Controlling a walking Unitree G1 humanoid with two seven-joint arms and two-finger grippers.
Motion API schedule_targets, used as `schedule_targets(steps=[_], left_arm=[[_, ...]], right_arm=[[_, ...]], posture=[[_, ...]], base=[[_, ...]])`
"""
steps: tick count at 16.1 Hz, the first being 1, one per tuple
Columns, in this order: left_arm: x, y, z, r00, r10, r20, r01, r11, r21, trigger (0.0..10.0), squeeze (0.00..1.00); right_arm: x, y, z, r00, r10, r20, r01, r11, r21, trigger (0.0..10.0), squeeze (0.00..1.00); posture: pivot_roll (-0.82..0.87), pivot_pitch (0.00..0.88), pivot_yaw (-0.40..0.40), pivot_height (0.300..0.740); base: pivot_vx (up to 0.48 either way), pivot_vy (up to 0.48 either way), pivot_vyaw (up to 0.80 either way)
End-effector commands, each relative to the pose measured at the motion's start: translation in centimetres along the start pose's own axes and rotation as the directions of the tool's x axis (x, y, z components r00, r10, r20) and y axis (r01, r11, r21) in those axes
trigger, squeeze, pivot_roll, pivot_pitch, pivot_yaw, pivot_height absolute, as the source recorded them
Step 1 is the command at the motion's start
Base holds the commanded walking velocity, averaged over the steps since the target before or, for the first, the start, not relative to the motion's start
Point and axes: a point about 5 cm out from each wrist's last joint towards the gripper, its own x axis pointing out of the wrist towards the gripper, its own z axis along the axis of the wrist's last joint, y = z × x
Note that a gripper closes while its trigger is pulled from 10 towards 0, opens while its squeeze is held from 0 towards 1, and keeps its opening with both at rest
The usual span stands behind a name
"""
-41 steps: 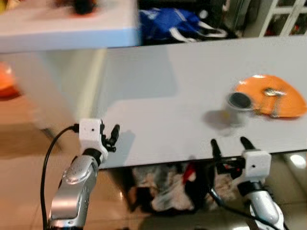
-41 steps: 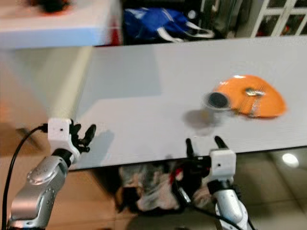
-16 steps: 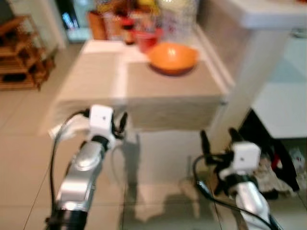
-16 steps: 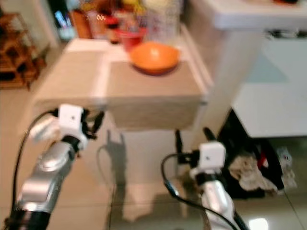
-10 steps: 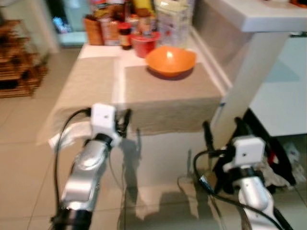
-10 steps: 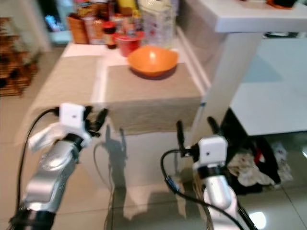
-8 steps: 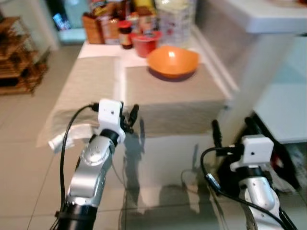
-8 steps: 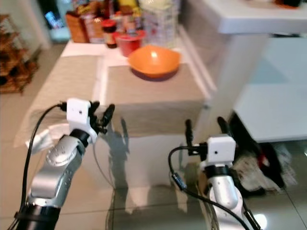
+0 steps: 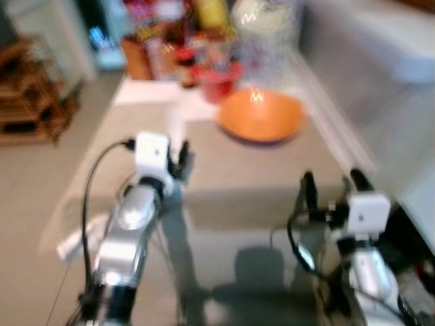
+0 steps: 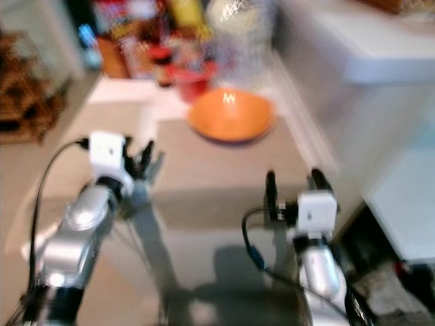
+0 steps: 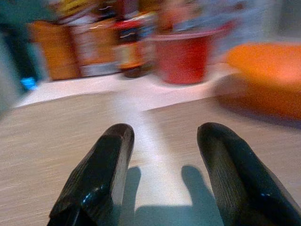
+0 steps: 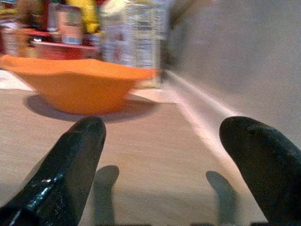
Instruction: Setting the table
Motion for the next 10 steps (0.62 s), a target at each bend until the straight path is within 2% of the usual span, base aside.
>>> schedule_targets(steps=[1,4,5,10], left_arm=[[0.1,0.1,-0.3,1.0,0.014,-0.018,-0.014,1.0,0.004,10.0,0.0],[0.3,-0.2,0.0,1.0,0.001,-0.019,-0.001,1.0,0.012,10.0,0.0],[0.5,-0.4,0.2,1.0,-0.015,-0.027,0.015,1.0,-0.009,10.0,1.0],[1.1,-0.8,0.8,0.998,-0.054,-0.024,0.053,0.998,-0.021,10.0,1.0]], right_arm=[[-0.2,0.2,0.0,1.0,0.014,-0.008,-0.014,1.0,0.006,10.0,0.0],[-0.2,0.3,0.2,1.0,0.021,-0.006,-0.021,1.0,0.009,10.0,0.0],[-0.2,0.4,0.2,1.0,0.024,-0.006,-0.023,1.0,0.009,10.0,0.0],[-0.1,0.5,0.2,1.0,0.024,-0.01,-0.024,1.0,0.012,10.0,0.0]], posture=[[-0.11,0.002,0.039,0.736],[-0.11,0.005,0.038,0.736],[-0.11,0.007,0.037,0.736],[-0.11,0.003,0.043,0.736]], base=[[0.0,0.0,0.0],[0.0,0.0,0.0],[0.0,0.0,0.0],[0.0,0.0,0.0]])
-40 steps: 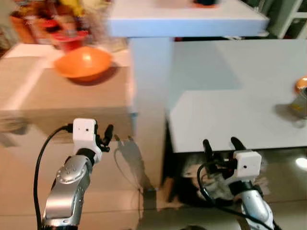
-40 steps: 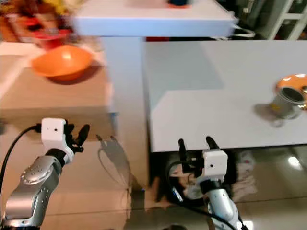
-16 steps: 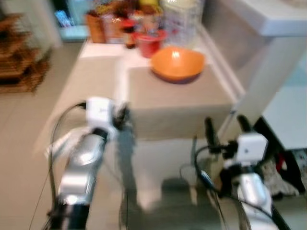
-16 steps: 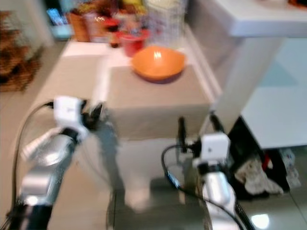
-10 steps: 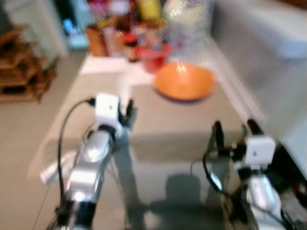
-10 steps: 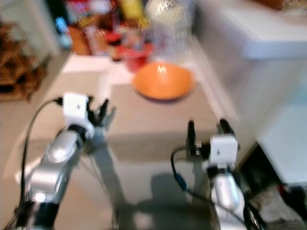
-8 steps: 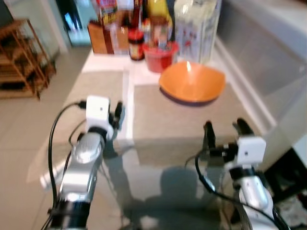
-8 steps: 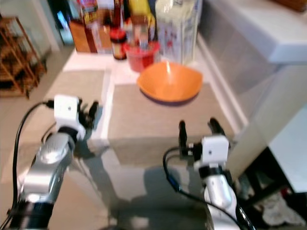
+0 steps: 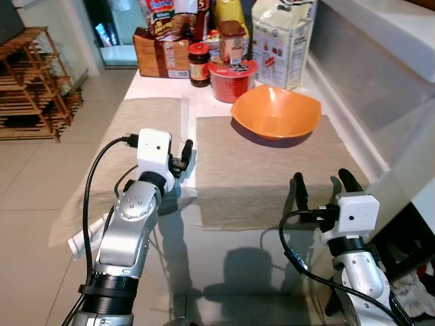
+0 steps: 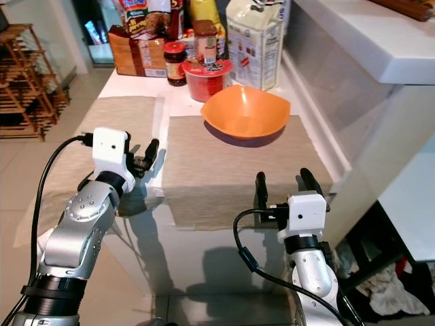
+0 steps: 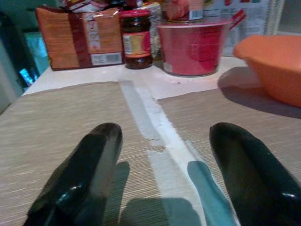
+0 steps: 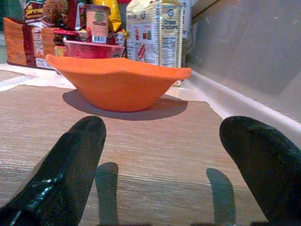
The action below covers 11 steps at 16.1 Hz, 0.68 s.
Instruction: Setting the table
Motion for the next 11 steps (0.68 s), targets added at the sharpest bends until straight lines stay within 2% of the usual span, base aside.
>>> schedule_targets(steps=[1,3,4,5,6,7,8,9,11], left_arm=[[0.3,0.0,0.2,1.0,-0.011,-0.004,0.011,1.0,-0.006,10.0,1.0],[0.8,-0.5,0.6,0.999,-0.049,-0.022,0.048,0.998,-0.043,10.0,1.0],[2.0,-1.1,1.0,0.991,-0.095,-0.098,0.074,0.976,-0.204,10.0,0.0],[2.4,-1.3,1.1,0.987,-0.11,-0.114,0.079,0.966,-0.245,10.0,0.0],[3.4,-1.7,1.7,0.982,-0.13,-0.135,0.078,0.938,-0.339,10.0,0.0],[3.9,-1.8,1.9,0.98,-0.138,-0.144,0.075,0.925,-0.374,10.0,0.0],[4.9,-2.4,2.7,0.972,-0.173,-0.157,0.086,0.89,-0.449,10.0,0.0],[5.3,-2.6,3.0,0.968,-0.188,-0.164,0.087,0.871,-0.484,10.0,0.0],[6.6,-3.3,3.7,0.952,-0.224,-0.207,0.06,0.803,-0.593,10.0,0.0]], right_arm=[[0.0,0.0,0.0,1.0,-0.001,-0.001,0.001,1.0,0.007,10.0,0.0],[0.0,0.0,-0.1,1.0,-0.003,-0.004,0.003,1.0,0.007,10.0,0.0],[0.0,0.1,-0.3,1.0,-0.003,-0.008,0.003,1.0,0.008,10.0,0.0],[0.0,0.1,-0.3,1.0,-0.002,-0.009,0.002,1.0,0.008,10.0,0.0],[0.0,0.1,-0.4,1.0,-0.002,-0.01,0.002,1.0,0.01,10.0,0.0],[0.0,0.1,-0.4,1.0,-0.002,-0.011,0.002,1.0,0.011,10.0,0.0],[0.0,0.1,-0.5,1.0,-0.002,-0.011,0.002,1.0,0.012,10.0,0.0],[0.0,0.2,-0.5,1.0,-0.002,-0.011,0.002,1.0,0.012,10.0,0.0],[-0.1,0.1,-0.7,1.0,-0.008,-0.013,0.008,1.0,0.01,10.0,0.0]], posture=[[-0.11,0.0,0.046,0.736],[-0.11,0.0,0.048,0.736],[-0.11,0.0,0.05,0.736],[-0.11,0.0,0.05,0.736],[-0.11,0.0,0.051,0.736],[-0.11,0.0,0.051,0.736],[-0.12,0.0,0.055,0.736],[-0.12,0.0,0.055,0.736],[-0.13,0.0,0.062,0.736]], base=[[0.0,0.0,0.0],[0.0,0.0,0.0],[0.0,0.0,0.0],[0.0,0.0,0.0],[0.0,0.0,0.0],[0.0,0.0,0.0],[0.0,0.0,0.0],[0.0,0.0,0.0],[0.0,0.0,0.0]])
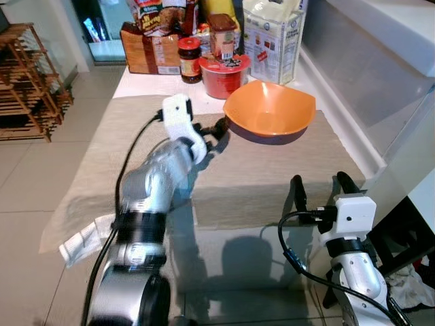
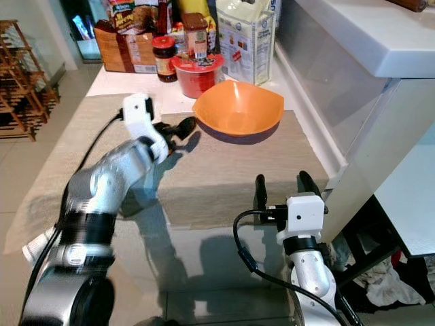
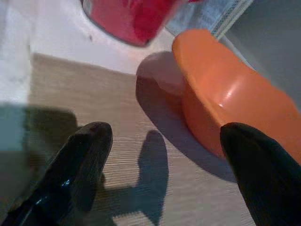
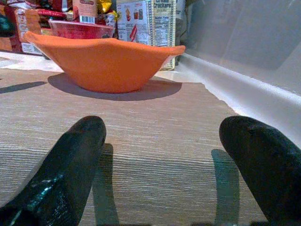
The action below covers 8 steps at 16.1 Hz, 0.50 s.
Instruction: Setting the table
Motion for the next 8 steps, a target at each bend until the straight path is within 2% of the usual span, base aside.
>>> schedule_targets(steps=[1,2,5,8], left_arm=[[0.5,-0.9,0.5,1.0,-0.02,-0.014,0.019,0.997,-0.069,10.0,0.0],[0.5,-0.9,0.5,1.0,-0.02,-0.014,0.019,0.997,-0.069,10.0,0.0],[1.0,-2.2,0.8,0.999,-0.048,-0.023,0.045,0.99,-0.131,10.0,0.0],[1.4,-2.8,0.7,0.997,-0.057,-0.057,0.049,0.99,-0.132,10.0,0.0]], right_arm=[[-0.2,0.0,-0.1,1.0,-0.007,0.007,0.007,1.0,0.002,10.0,0.0],[-0.2,0.0,-0.1,1.0,-0.007,0.007,0.007,1.0,0.002,10.0,0.0],[-0.4,-0.1,-0.1,1.0,-0.014,0.003,0.014,1.0,0.001,10.0,0.0],[-0.5,-0.1,-0.2,1.0,-0.015,0.001,0.015,1.0,0.0,10.0,0.0]], posture=[[-0.14,0.0,0.065,0.736],[-0.14,0.0,0.065,0.736],[-0.15,0.0,0.065,0.736],[-0.15,0.0,0.066,0.736]], base=[[0.0,0.0,0.0],[0.0,0.0,0.0],[0.0,0.0,0.0],[0.0,0.0,0.0]])
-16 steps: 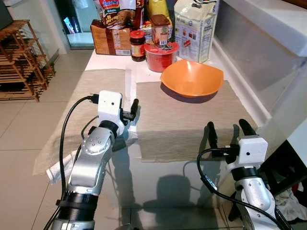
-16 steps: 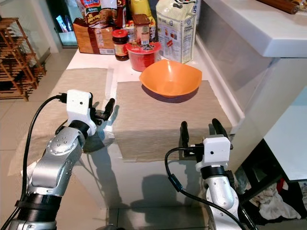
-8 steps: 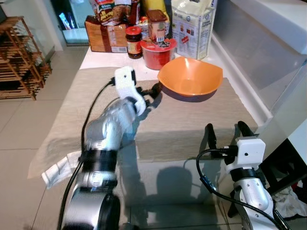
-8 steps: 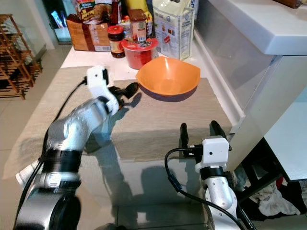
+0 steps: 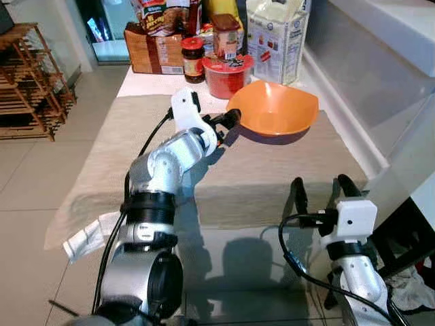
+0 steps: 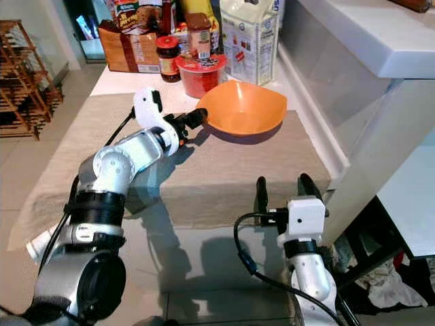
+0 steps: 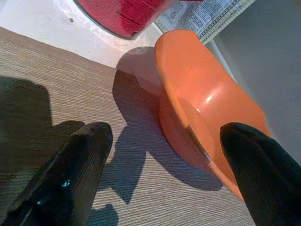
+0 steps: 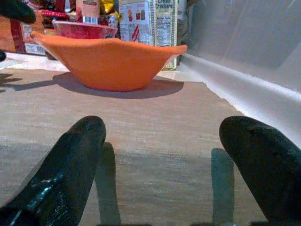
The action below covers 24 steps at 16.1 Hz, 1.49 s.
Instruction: Setting the table
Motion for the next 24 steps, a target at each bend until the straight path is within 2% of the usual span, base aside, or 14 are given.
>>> schedule_targets(steps=[1,4,6,10,12,13,14,18,19,21,23,24], left_arm=[[0.4,-1.0,0.0,1.0,-0.013,-0.022,0.013,1.0,0.006,10.0,0.0],[1.1,-2.2,-0.5,0.998,-0.05,-0.027,0.052,0.997,0.058,10.0,0.0],[2.0,-3.0,-0.9,0.997,-0.064,-0.041,0.069,0.99,0.119,10.0,0.0],[2.6,-3.2,-1.1,0.997,-0.057,-0.049,0.064,0.987,0.146,10.0,0.0],[3.0,-3.2,-1.8,0.997,-0.051,-0.062,0.058,0.991,0.12,10.0,0.0],[3.3,-3.2,-2.6,0.995,-0.052,-0.089,0.056,0.997,0.051,10.0,0.0],[3.5,-3.4,-3.1,0.993,-0.055,-0.1,0.057,0.998,0.016,10.0,0.0],[3.8,-3.4,-4.1,0.991,-0.035,-0.127,0.033,0.999,-0.015,10.0,0.0],[3.9,-3.3,-4.3,0.99,-0.029,-0.136,0.027,0.999,-0.018,0.0,0.0],[4.0,-3.2,-4.4,0.99,-0.023,-0.138,0.017,0.999,-0.044,0.0,0.0],[4.0,-3.4,-4.1,0.991,-0.045,-0.125,0.027,0.99,-0.135,0.0,0.0],[4.0,-3.3,-3.8,0.993,-0.039,-0.113,0.023,0.989,-0.144,0.0,0.0]], right_arm=[[0.0,-0.1,0.1,1.0,-0.007,0.009,0.007,1.0,0.0,10.0,0.0],[-0.1,-0.1,0.0,1.0,-0.008,0.008,0.008,1.0,0.004,10.0,0.0],[-0.2,0.1,0.1,1.0,-0.009,0.008,0.009,1.0,0.006,10.0,0.0],[-0.6,0.1,0.2,1.0,-0.019,0.003,0.019,1.0,0.005,10.0,0.0],[-1.0,0.1,0.3,1.0,-0.022,-0.002,0.022,1.0,0.002,10.0,0.0],[-1.2,0.1,0.3,1.0,-0.023,-0.004,0.023,1.0,0.001,10.0,0.0],[-1.3,0.1,0.3,1.0,-0.025,-0.006,0.025,1.0,0.0,10.0,0.0],[-1.5,0.0,0.3,1.0,-0.027,-0.013,0.027,1.0,-0.002,10.0,0.0],[-1.6,0.0,0.3,1.0,-0.028,-0.014,0.028,1.0,-0.002,10.0,0.0],[-1.6,0.0,0.3,0.999,-0.029,-0.018,0.029,1.0,-0.002,10.0,0.0],[-1.6,0.0,0.3,0.999,-0.03,-0.02,0.03,1.0,-0.002,10.0,0.0],[-1.6,0.0,0.3,0.999,-0.03,-0.021,0.03,1.0,-0.002,10.0,0.0]], posture=[[-0.15,0.0,0.066,0.736],[-0.16,0.0,0.067,0.736],[-0.18,0.0,0.075,0.736],[-0.19,0.012,0.08,0.736],[-0.2,0.026,0.08,0.736],[-0.2,0.027,0.081,0.736],[-0.2,0.029,0.081,0.736],[-0.21,0.036,0.083,0.736],[-0.21,0.036,0.083,0.736],[-0.21,0.039,0.087,0.736],[-0.21,0.039,0.087,0.736],[-0.21,0.039,0.086,0.736]], base=[[0.0,0.0,0.0],[0.0,0.0,0.0],[0.0,0.0,0.0],[0.0,0.0,0.0],[0.0,0.0,0.0],[0.0,0.0,0.0],[0.0,0.0,0.0],[0.0,0.0,0.0],[0.0,0.0,0.0],[0.0,0.0,0.0],[0.0,0.0,0.0],[0.0,0.0,0.0]])
